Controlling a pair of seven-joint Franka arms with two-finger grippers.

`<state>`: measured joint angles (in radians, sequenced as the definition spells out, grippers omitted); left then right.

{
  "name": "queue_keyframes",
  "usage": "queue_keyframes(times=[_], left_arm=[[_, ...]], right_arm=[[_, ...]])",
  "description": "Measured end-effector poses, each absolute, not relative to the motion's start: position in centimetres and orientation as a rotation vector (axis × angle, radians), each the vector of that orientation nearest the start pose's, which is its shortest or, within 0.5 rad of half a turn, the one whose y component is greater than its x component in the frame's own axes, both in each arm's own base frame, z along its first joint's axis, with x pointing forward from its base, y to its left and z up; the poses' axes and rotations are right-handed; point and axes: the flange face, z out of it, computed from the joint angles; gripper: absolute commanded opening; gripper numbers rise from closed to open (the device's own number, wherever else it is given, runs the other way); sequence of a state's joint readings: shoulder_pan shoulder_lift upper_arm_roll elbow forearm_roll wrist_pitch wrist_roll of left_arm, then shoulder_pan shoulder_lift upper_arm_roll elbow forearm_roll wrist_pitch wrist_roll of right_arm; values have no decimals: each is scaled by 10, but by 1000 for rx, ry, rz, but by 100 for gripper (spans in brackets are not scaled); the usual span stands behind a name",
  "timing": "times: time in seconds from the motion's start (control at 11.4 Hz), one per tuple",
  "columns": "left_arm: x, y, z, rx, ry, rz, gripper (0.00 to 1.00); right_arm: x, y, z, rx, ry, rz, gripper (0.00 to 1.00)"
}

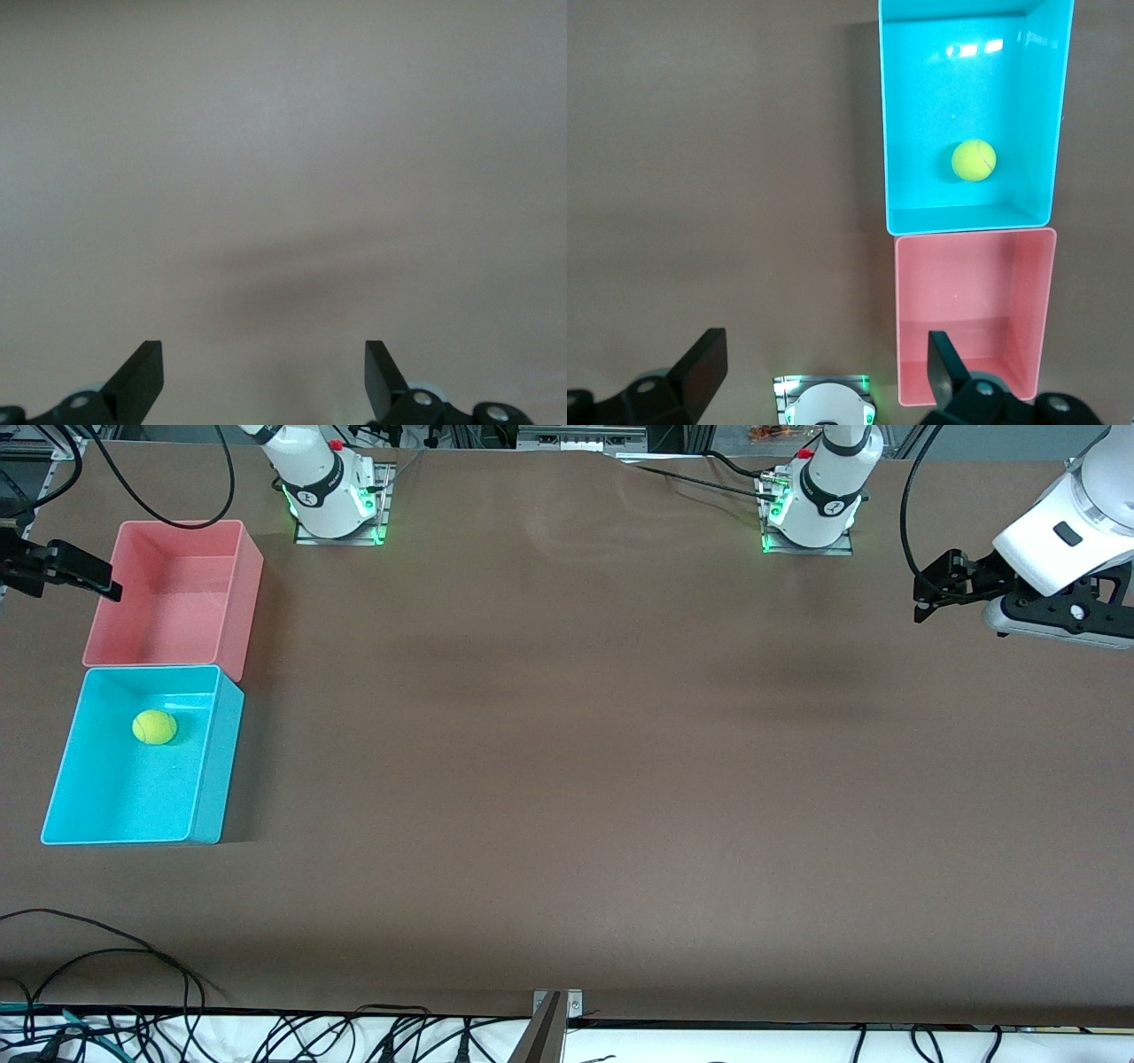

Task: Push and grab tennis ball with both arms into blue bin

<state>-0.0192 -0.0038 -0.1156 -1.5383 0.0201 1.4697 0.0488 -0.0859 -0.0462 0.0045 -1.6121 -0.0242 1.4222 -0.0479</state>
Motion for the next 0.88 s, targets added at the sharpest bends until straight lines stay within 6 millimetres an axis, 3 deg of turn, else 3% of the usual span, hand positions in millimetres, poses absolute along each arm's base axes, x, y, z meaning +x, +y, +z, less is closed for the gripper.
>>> queue_keyframes(times=[0.88], left_arm=[[539, -70, 633, -3104, 280, 100, 100]], right_arm=[[529, -47, 625, -3171, 134, 113, 100]])
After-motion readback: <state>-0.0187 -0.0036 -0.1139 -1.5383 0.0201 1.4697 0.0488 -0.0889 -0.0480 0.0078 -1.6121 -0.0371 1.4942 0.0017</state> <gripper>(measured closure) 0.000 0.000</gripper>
